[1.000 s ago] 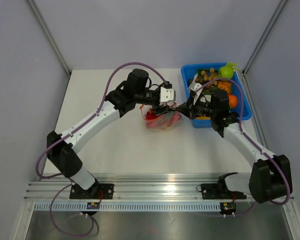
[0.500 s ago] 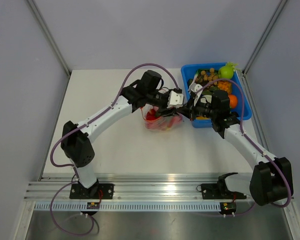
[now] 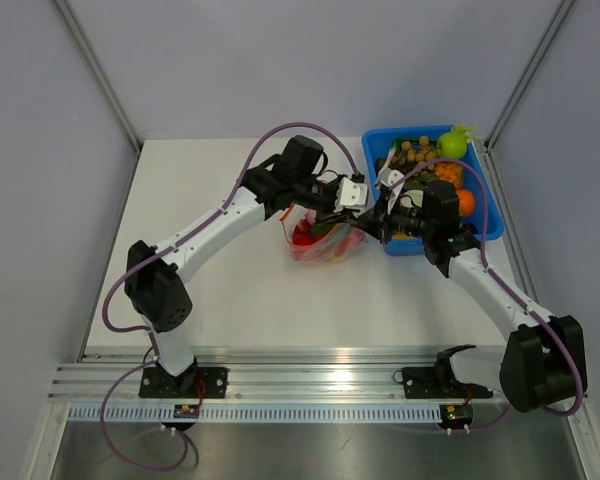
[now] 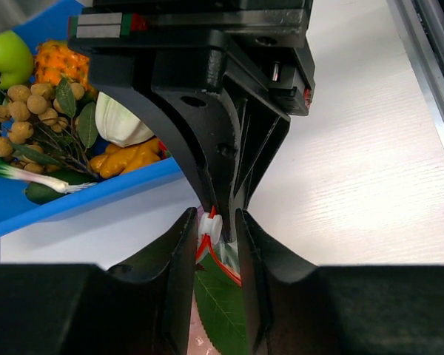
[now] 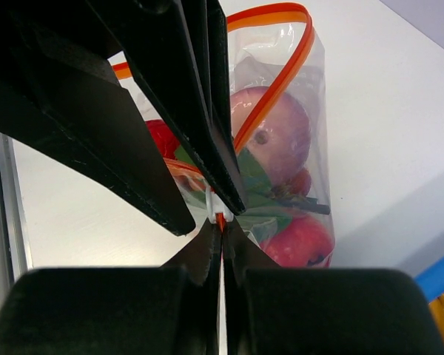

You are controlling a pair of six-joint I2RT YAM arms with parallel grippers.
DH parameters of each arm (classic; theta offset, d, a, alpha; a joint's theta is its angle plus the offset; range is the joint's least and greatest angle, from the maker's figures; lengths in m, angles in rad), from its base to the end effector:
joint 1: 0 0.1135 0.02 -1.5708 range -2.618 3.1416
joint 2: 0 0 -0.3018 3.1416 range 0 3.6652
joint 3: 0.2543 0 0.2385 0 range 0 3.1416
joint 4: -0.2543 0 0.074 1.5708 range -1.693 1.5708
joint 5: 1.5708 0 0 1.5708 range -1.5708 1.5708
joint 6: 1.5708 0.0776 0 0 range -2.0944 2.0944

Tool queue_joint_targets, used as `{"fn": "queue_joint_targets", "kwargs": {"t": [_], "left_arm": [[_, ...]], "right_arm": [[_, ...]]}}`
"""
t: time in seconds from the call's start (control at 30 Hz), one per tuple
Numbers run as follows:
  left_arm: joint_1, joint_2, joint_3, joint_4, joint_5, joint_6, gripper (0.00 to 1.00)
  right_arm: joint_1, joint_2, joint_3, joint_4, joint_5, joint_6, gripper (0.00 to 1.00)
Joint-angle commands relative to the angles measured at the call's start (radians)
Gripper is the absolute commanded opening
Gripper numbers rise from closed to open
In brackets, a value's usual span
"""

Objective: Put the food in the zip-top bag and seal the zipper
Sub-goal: Zip the zipper food storage bag at the center of the board.

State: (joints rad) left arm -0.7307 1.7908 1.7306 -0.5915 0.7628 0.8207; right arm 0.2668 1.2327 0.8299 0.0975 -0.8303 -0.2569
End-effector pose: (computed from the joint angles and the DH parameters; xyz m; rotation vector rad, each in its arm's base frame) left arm 0.2795 -0.3224 0.3751 1.7504 1.1954 -0.7867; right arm 0.2514 0.1281 0.3249 -1.0019 1.5478 0.7797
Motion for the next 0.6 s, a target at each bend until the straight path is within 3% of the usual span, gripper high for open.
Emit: {"fn": "queue_joint_targets", "kwargs": {"t": [0.0, 0.37, 0.57], "left_arm": [[-0.003, 0.015, 0.040, -0.044, 0.033, 0.011, 0.29], [0.001, 0.048, 0.081, -0.106, 0.020, 0.014, 0.31], [0.004, 0.050, 0.086, -0.117, 0.030, 0.012, 0.25]], "right_arm": [[0.000, -0.038, 0.014, 0.030, 0.003, -0.021, 0.00], [0.000, -0.044, 0.023, 0.008, 0.010, -0.035, 0.00], [0.000, -0.042, 0.029, 0.005, 0.011, -0.036, 0.00]]}}
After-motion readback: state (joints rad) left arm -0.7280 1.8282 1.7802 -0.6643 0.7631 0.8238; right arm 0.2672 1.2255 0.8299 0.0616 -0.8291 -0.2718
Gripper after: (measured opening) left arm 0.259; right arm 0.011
